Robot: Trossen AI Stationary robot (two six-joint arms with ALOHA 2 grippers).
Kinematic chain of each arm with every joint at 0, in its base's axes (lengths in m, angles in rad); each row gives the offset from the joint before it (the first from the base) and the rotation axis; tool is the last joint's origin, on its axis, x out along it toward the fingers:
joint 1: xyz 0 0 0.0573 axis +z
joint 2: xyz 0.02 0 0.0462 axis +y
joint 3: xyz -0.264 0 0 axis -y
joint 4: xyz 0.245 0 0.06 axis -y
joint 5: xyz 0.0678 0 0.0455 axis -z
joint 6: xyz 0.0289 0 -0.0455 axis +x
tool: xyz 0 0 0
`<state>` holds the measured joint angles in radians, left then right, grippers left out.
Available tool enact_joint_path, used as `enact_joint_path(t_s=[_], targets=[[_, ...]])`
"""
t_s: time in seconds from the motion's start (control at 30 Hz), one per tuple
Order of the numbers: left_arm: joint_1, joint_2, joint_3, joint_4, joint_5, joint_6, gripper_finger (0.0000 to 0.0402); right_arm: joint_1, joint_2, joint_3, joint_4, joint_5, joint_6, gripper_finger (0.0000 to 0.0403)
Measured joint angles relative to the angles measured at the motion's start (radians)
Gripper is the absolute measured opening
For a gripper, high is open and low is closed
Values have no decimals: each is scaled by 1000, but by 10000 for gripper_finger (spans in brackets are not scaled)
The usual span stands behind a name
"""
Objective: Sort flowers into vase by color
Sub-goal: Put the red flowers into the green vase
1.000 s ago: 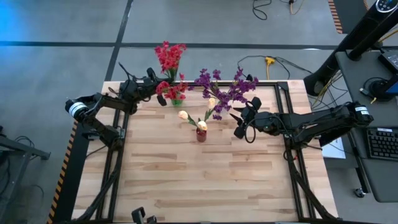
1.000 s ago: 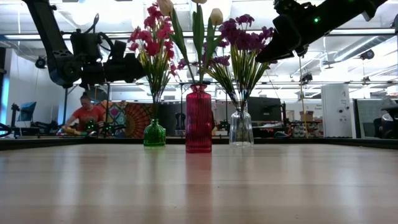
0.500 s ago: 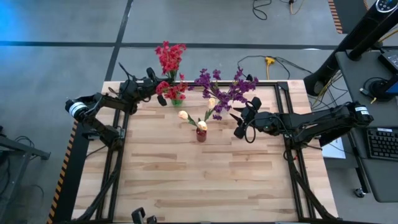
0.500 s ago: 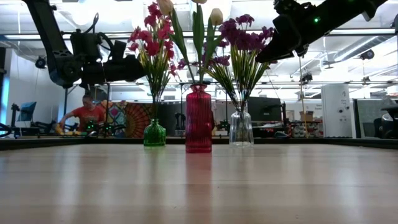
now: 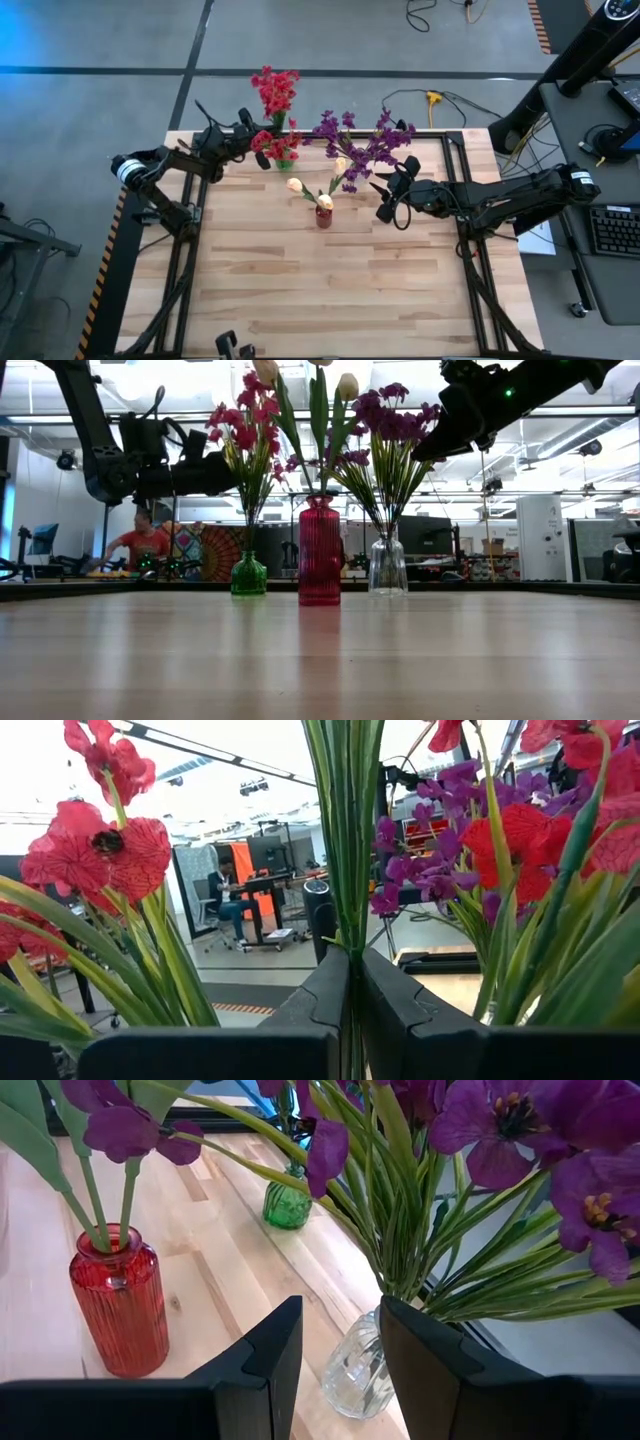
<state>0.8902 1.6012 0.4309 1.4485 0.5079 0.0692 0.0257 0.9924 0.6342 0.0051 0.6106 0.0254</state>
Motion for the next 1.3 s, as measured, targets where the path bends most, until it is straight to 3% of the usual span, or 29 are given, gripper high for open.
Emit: enact_joint_path(t_s=[1.3], targets=[[0, 0, -20, 40, -2, -26, 0, 0, 0, 0, 0, 3, 8, 128]])
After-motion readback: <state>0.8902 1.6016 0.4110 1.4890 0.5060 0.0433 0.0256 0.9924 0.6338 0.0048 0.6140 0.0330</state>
